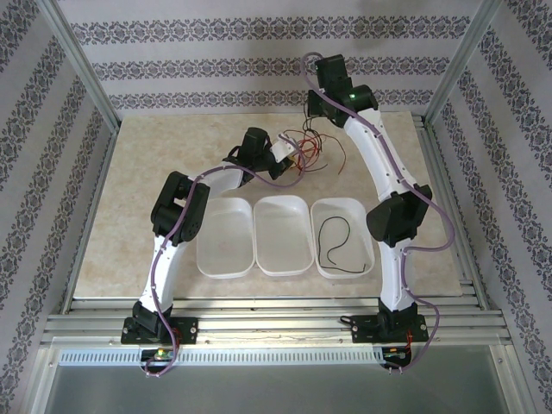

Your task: Untangle the cables

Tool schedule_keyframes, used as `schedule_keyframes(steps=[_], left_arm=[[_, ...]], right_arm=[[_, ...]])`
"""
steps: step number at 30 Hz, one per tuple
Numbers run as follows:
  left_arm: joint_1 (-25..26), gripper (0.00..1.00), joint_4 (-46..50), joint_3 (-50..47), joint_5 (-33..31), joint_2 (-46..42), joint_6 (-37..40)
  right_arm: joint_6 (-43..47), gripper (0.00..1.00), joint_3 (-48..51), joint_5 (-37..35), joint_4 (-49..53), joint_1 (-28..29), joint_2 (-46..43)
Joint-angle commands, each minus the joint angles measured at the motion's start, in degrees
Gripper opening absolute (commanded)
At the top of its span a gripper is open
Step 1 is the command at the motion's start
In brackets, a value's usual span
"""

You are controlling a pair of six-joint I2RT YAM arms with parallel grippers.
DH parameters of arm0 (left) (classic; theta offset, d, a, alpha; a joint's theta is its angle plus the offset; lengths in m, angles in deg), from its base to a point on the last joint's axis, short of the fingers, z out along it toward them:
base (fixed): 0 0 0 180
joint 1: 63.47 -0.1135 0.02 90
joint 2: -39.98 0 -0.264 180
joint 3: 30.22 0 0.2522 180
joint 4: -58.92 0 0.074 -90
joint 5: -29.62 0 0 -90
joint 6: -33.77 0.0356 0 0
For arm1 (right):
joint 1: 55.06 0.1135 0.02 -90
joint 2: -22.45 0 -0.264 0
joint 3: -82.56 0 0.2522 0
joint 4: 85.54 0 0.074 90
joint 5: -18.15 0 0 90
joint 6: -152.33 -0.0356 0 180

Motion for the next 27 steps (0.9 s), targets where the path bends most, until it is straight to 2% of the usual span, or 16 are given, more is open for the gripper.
schedule_keyframes(steps=[1, 12, 14, 17, 18, 21, 27], left_arm=[[0.4, 0.00, 1.0, 1.9, -0.1, 1.4, 0.4], [0.4, 0.01, -0.9, 0.7, 0.1, 0.8, -1.1], [0.4, 0.10, -2.9, -0.8, 0.0, -0.2, -2.0], [0.5, 0.40, -6.2, -3.9, -0.1, -2.4, -3.8], [0.5, 0.44, -7.7, -5.2, -0.2, -3.3, -4.2], [0.5, 0.52, -12.2, -9.6, -0.9, -6.4, -5.5], [0.4, 0.55, -16.6, -15.5, -2.5, -12.4, -6.4]], right_arm=[[1.0, 0.00, -3.9, -0.4, 0.7, 1.3, -4.0], [3.2, 0.00, -5.0, -2.2, 1.4, 4.9, -9.2], [3.4, 0.00, -3.3, -3.3, 1.2, 5.3, -9.9], [3.5, 0.00, 1.2, -5.1, -0.2, 5.5, -11.3], [3.4, 0.00, 2.7, -5.6, -0.5, 5.4, -11.6], [2.9, 0.00, 6.6, -5.6, -2.2, 5.1, -12.4], [1.8, 0.00, 8.3, -3.6, -3.3, 3.9, -11.9]])
